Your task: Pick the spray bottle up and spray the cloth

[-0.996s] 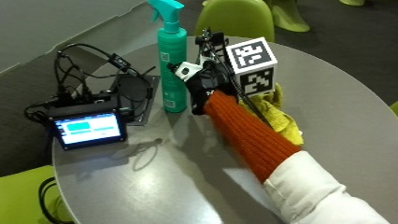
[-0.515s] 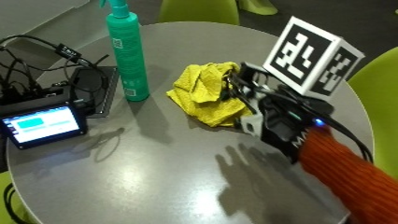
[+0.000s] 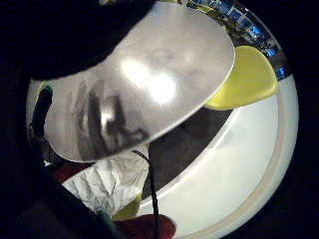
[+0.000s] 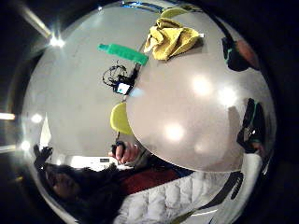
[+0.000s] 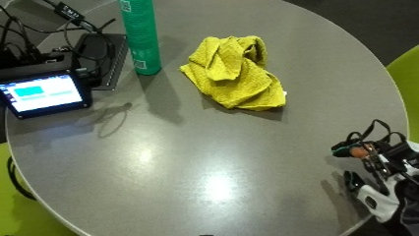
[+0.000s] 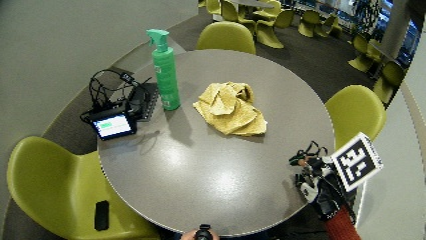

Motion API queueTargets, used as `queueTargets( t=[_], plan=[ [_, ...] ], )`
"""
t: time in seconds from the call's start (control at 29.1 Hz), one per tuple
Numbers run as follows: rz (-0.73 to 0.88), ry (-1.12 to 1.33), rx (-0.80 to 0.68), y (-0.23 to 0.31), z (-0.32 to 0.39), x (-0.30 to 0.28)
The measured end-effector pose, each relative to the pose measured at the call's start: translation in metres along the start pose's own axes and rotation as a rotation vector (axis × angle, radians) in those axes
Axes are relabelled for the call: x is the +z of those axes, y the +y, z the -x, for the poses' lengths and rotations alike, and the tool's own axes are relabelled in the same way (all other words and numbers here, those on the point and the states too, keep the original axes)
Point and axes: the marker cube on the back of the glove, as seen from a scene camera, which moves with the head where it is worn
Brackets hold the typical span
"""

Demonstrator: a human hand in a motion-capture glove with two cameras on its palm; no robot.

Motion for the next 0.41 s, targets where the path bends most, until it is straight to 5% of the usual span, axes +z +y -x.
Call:
queueTargets(
  t=[0.41],
  plan=[
    [-0.044,-0.224,0.031,0.03,0.005,0.004]
  ],
)
